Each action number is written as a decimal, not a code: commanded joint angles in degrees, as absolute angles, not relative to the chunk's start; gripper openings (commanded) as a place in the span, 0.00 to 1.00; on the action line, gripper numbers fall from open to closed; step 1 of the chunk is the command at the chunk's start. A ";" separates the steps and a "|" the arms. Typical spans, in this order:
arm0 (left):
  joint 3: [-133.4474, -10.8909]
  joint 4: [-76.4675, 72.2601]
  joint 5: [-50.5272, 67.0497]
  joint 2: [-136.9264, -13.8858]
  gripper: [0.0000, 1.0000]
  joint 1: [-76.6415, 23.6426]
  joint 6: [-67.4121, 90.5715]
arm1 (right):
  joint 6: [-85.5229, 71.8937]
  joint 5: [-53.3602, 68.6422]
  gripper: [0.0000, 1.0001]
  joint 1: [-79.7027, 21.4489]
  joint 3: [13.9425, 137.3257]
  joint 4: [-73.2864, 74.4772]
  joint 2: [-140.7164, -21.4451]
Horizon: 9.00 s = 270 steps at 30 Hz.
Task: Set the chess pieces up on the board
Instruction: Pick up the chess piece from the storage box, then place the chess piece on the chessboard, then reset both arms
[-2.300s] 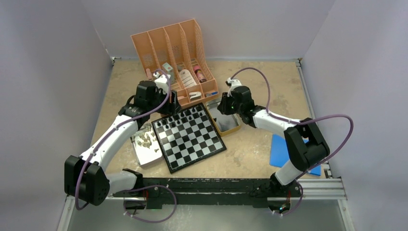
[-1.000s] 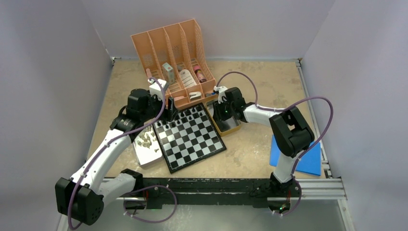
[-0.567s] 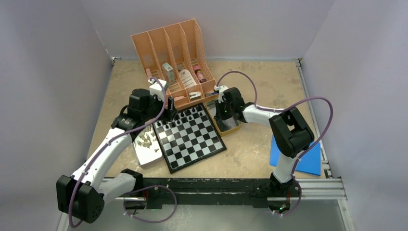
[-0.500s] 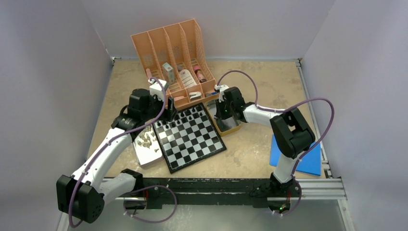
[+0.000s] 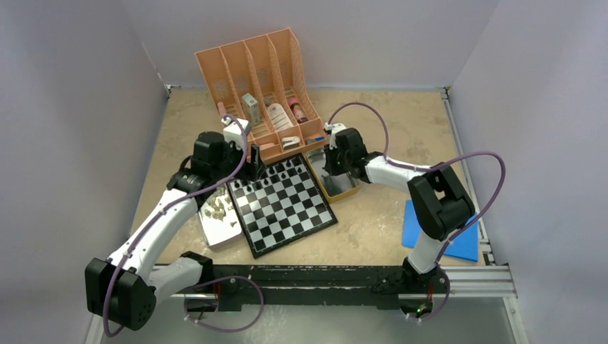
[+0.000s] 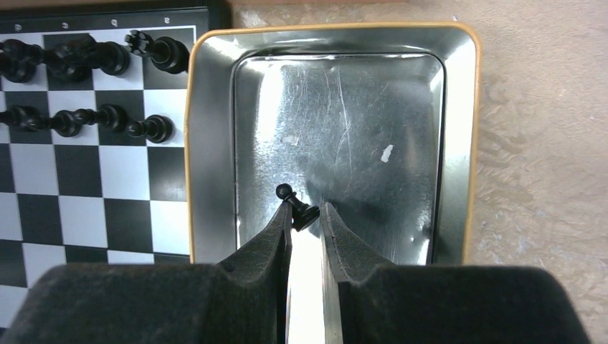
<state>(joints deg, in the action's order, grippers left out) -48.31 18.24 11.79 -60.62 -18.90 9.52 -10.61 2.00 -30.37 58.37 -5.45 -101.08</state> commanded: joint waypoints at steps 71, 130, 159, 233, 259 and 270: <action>-60.47 -9.03 51.15 -89.87 0.18 -22.05 50.05 | -22.68 30.81 0.11 -30.67 47.14 -28.56 -77.17; -57.46 32.93 1.77 -71.18 0.00 -15.48 41.39 | -20.00 22.17 0.99 -30.32 42.88 -23.47 -67.41; -55.29 41.47 -8.78 -83.11 0.00 -11.69 52.45 | -19.12 21.03 0.99 -30.30 42.88 -22.94 -68.38; -56.23 37.49 -7.57 -86.08 0.19 -11.69 48.66 | -17.29 23.34 0.99 -30.31 43.59 -21.53 -70.05; -58.27 38.57 -7.97 -80.03 0.27 -11.78 46.24 | -17.11 23.99 0.99 -30.30 43.32 -21.91 -71.39; -58.80 31.69 7.39 -63.54 0.53 -11.78 34.03 | -21.24 12.20 0.99 -30.26 46.33 -14.06 -70.58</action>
<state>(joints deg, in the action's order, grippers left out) -57.76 37.45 -3.88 -69.52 -12.01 41.76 -19.09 20.03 -30.37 42.65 -18.17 -72.01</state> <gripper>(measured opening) 0.522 0.987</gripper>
